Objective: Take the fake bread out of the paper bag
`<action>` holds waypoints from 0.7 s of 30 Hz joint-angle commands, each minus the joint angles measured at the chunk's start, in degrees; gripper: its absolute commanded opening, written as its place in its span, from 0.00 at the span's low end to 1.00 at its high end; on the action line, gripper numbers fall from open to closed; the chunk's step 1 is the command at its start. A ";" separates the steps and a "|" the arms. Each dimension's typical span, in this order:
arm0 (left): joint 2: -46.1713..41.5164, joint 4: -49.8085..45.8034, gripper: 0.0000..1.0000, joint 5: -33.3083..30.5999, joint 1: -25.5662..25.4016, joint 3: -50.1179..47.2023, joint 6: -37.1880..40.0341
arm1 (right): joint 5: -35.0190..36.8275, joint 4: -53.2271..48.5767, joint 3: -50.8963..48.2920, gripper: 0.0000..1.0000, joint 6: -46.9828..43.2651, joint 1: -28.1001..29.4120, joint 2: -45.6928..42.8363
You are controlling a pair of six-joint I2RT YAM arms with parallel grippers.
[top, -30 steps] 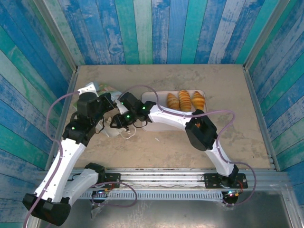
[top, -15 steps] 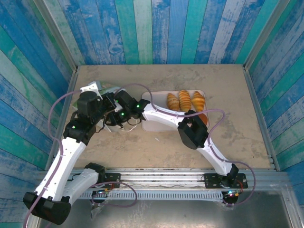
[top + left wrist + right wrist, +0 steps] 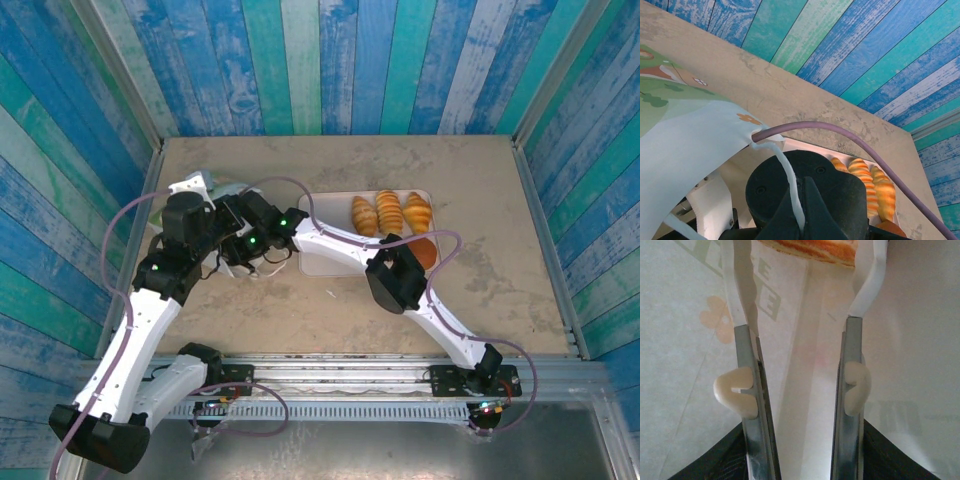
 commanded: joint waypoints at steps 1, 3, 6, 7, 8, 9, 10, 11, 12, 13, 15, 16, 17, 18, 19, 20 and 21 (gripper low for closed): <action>0.05 2.65 0.00 2.85 -0.39 0.38 0.20 | 1.05 -0.27 2.82 0.47 -0.87 0.41 1.67; -0.03 1.90 0.00 2.03 -0.34 0.52 0.00 | 1.30 -0.33 2.77 0.43 -0.90 0.45 1.50; -0.77 1.09 0.00 0.43 -0.40 0.13 -0.16 | 2.83 -0.22 1.36 0.35 -0.99 0.38 0.25; -1.12 0.74 0.00 -0.45 -0.43 -0.06 -0.24 | 3.47 -0.05 0.61 0.33 -1.24 0.46 -0.54; -1.46 0.48 0.00 -1.40 -0.43 -0.28 -0.45 | 4.07 0.14 -0.10 0.31 -1.23 0.44 -1.27; -1.76 0.06 0.00 -2.41 -0.32 -0.47 -0.81 | 4.91 0.36 -1.06 0.30 -1.13 0.47 -2.20; -2.11 -0.23 0.00 -3.30 -0.33 -0.66 -0.96 | 5.65 0.73 -2.04 0.30 -1.13 0.42 -3.16; -2.43 -0.52 0.00 -4.17 -0.36 -0.76 -1.08 | 6.43 1.08 -3.18 0.29 -0.97 0.37 -4.30; -2.70 -0.72 0.00 -4.88 -0.32 -0.91 -1.13 | 6.90 1.60 -4.44 0.28 -0.96 0.36 -5.48; -2.82 -0.81 0.00 -5.41 -0.34 -0.95 -1.15 | 7.34 2.15 -5.69 0.28 -0.90 0.29 -6.54; -2.88 -1.12 0.00 -6.53 -0.33 -1.14 -1.39 | 8.01 3.46 -8.45 0.26 -0.43 0.32 -9.00; -2.80 -1.32 0.00 -6.95 -0.32 -1.11 -1.48 | 8.38 3.95 -9.55 0.25 -0.21 0.37 -9.79; -2.82 -1.43 0.00 -7.47 -0.35 -0.95 -1.55 | 8.78 4.10 -10.61 0.25 -0.01 0.33 -10.70; -2.77 -1.57 0.00 -8.06 -0.33 -1.04 -1.66 | 9.48 3.89 -11.76 0.25 0.17 0.37 -11.66; -2.76 -1.82 0.00 -8.72 -0.37 -0.96 -1.95 | 9.78 3.92 -12.72 0.25 0.33 0.36 -12.41; -2.76 -2.03 0.00 -9.35 -0.30 -0.86 -2.18 | 10.03 4.06 -14.03 0.25 0.56 0.29 -13.21; -2.76 -2.17 0.00 -10.03 -0.32 -0.79 -2.42 | 10.30 4.25 -15.31 0.24 0.80 0.29 -14.07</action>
